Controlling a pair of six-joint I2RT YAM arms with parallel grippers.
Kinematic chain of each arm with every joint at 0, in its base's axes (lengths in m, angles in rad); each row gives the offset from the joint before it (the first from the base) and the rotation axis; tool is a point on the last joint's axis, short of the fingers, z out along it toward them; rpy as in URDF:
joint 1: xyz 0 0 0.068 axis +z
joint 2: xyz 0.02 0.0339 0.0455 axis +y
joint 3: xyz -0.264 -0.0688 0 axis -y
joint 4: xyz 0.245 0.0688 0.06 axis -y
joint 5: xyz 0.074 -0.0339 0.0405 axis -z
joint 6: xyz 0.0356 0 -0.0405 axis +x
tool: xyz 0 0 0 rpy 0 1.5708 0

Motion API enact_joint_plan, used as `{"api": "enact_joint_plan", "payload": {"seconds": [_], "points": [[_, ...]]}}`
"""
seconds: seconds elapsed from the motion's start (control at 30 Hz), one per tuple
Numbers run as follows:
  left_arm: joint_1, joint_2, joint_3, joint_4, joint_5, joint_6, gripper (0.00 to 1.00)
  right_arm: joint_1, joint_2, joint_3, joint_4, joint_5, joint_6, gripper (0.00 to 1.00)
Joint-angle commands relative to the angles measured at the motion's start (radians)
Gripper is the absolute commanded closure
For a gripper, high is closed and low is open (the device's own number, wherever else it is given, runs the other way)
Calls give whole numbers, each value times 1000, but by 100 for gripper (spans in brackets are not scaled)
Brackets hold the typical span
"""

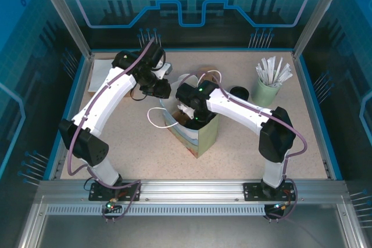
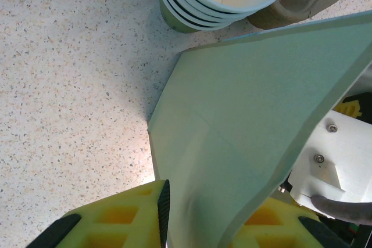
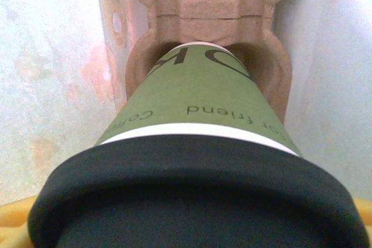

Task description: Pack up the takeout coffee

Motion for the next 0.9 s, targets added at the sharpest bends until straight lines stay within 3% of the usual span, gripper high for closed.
{"api": "enact_joint_plan", "payload": {"seconds": [0.0, 0.53, 0.87], "points": [[-4, -19, 28, -9, -9, 12, 75, -13, 61, -46, 44, -7, -10, 15], [-5, -23, 28, -6, -1, 11, 79, -13, 64, -40, 44, -10, -9, 15], [-5, -40, 21, 14, 1, 4, 87, -14, 35, 12, 25, -13, 6, 15]]}}
